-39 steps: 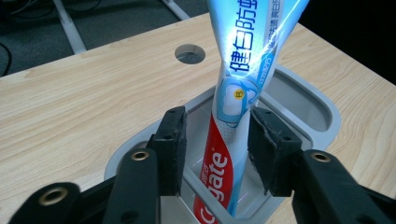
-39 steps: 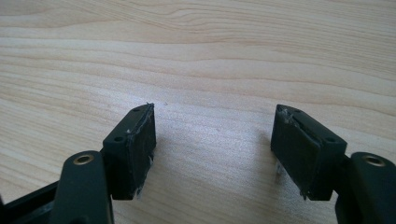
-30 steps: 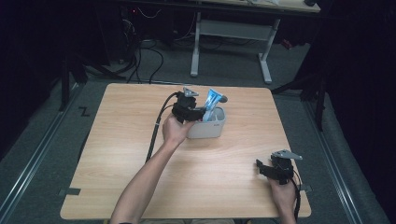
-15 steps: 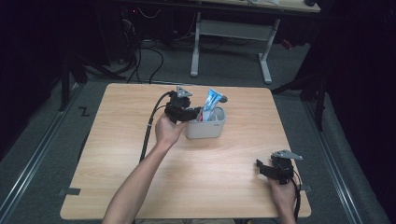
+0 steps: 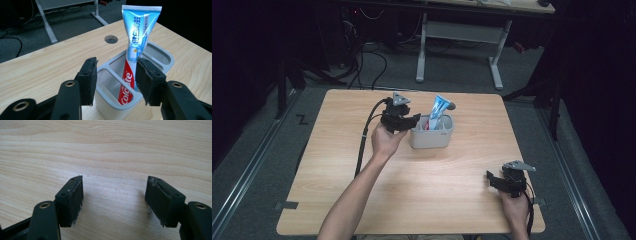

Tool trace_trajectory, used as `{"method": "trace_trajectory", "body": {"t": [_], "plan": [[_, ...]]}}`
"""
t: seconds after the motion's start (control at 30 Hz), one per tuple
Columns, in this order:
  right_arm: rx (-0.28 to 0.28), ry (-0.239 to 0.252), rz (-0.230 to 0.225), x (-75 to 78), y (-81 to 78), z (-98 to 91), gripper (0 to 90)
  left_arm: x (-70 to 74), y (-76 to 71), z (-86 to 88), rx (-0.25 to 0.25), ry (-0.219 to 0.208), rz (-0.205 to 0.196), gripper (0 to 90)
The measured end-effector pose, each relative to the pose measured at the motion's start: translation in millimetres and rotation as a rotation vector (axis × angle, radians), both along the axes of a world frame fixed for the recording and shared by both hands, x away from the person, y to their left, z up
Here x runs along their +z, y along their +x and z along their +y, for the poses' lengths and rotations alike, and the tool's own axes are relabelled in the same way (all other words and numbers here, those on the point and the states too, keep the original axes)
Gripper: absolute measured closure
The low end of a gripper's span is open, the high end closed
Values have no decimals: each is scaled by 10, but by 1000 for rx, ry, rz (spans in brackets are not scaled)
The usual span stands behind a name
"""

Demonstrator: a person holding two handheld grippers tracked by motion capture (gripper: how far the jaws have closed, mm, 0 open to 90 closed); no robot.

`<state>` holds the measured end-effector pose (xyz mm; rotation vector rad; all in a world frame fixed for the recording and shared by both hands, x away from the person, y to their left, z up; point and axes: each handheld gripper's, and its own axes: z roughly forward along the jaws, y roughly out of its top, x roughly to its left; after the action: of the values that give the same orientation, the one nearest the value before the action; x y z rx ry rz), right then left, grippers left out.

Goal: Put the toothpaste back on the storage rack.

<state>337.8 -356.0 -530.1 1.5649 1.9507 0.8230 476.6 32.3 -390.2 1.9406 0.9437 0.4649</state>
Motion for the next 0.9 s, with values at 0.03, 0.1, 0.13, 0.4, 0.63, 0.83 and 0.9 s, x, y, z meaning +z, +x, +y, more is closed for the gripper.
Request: {"method": "trace_trajectory", "body": {"t": [0.03, 0.1, 0.13, 0.4, 0.63, 0.83, 0.9], "plan": [[0, 0, 0, 0, 0, 0, 310, 4, -8, 20, 2, -2, -2, 522], [0, 0, 0, 0, 0, 1, 310, 18, -21, 59, 9, -8, -3, 522], [0, 0, 0, 0, 0, 1, 310, 26, -28, 78, 11, -12, -4, 523], [0, -1, 0, 0, 0, 2, 310, 108, -89, 200, 24, -21, -33, 521], [0, -1, 0, 0, 0, 2, 310, 125, -125, 277, 31, -38, -35, 520], [0, -1, 0, 0, 0, 2, 310, 159, -171, 322, 37, -41, -31, 518], [0, -1, 0, 0, 0, 2, 309, 185, -206, 337, 37, -31, -41, 518]]}}
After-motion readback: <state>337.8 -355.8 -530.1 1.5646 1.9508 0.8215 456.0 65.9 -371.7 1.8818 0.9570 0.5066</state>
